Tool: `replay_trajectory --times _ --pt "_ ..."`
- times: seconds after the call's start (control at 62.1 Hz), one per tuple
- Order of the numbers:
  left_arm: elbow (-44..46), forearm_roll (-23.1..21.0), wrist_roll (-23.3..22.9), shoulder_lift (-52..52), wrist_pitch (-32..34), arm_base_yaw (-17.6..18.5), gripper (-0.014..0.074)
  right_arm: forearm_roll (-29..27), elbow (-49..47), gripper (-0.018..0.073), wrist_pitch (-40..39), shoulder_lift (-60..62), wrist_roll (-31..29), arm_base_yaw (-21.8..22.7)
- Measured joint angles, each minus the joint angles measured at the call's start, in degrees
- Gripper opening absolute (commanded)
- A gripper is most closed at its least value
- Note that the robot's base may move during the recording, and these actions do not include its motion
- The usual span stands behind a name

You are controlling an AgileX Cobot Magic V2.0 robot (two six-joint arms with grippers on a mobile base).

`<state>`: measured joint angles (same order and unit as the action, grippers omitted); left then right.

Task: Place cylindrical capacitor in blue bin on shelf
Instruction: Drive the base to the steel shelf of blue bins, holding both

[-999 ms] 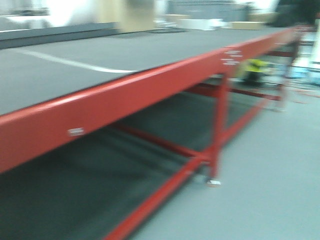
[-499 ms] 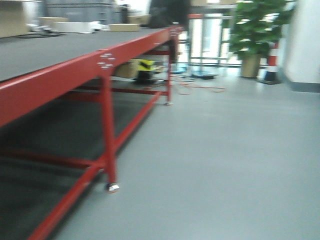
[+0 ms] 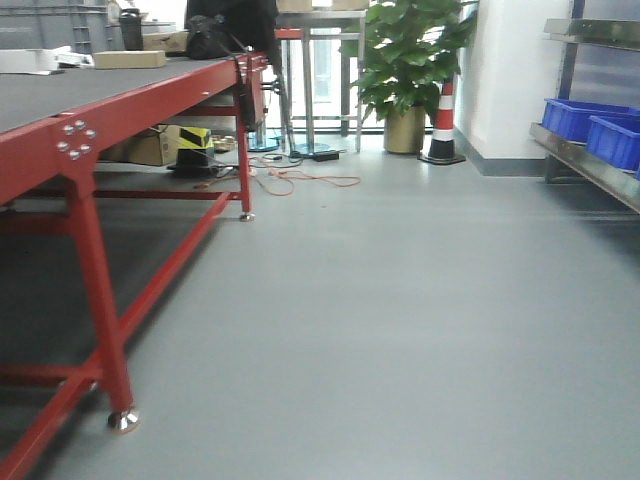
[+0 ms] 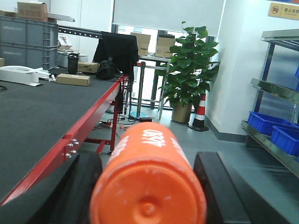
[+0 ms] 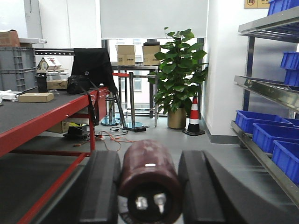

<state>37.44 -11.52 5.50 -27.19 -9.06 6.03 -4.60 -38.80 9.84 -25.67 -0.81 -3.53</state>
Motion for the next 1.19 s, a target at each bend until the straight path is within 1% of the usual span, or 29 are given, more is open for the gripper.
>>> replay_trajectory --times 1.192 --pt "0.0 0.0 0.0 0.0 0.0 0.0 -0.0111 0.0 0.0 -0.0164 0.0 0.0 0.0 0.0"
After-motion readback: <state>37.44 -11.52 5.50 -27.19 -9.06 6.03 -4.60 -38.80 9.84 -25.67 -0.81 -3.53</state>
